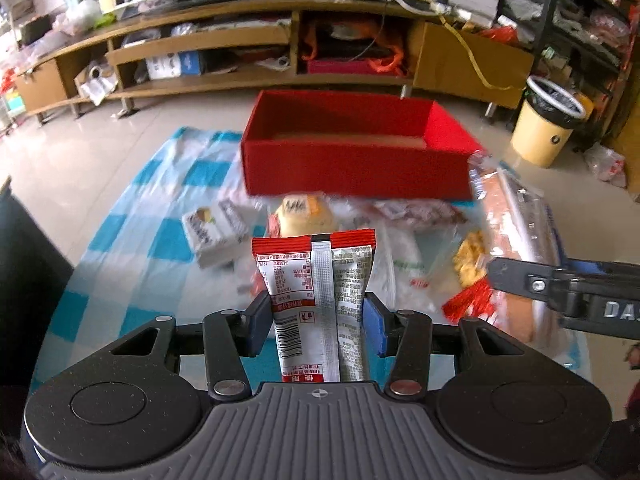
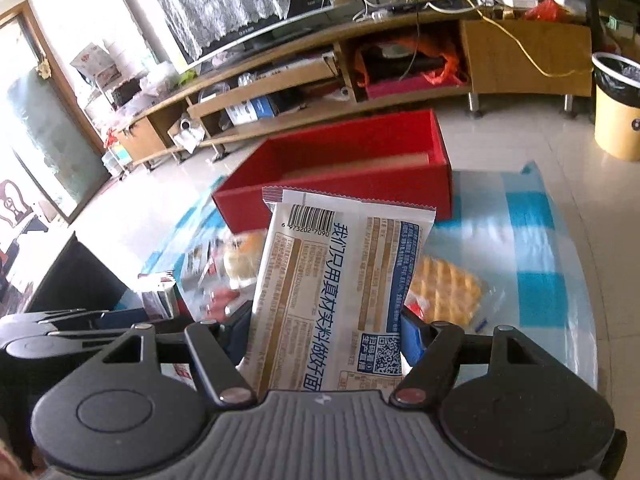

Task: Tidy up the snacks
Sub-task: 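Lift both held packets and carry them over the red box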

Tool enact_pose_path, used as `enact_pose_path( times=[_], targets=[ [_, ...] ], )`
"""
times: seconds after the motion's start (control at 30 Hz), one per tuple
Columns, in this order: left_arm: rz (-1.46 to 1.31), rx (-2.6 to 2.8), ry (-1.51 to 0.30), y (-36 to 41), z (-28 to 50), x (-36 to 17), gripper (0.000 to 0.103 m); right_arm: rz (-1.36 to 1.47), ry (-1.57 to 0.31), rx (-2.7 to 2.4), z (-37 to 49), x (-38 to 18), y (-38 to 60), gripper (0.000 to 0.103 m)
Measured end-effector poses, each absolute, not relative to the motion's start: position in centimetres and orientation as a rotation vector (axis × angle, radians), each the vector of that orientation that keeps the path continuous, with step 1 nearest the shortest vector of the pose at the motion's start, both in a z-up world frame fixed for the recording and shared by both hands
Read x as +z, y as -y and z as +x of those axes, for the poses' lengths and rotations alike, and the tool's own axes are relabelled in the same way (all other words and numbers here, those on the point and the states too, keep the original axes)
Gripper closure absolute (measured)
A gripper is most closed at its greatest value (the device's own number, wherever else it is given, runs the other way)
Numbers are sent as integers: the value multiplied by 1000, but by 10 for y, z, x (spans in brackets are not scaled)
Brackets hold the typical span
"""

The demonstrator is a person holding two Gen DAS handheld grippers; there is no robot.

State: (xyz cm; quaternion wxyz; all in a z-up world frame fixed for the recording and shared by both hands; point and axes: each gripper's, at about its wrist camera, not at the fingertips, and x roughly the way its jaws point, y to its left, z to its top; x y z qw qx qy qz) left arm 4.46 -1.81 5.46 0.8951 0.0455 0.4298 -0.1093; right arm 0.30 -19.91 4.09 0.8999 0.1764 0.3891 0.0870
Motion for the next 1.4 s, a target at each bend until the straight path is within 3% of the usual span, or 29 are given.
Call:
enact_pose_path(
  times=[1.4],
  targets=[
    [19, -284, -718, 54, 191, 90, 47, 359, -677, 126, 145, 53, 228, 34]
  ],
)
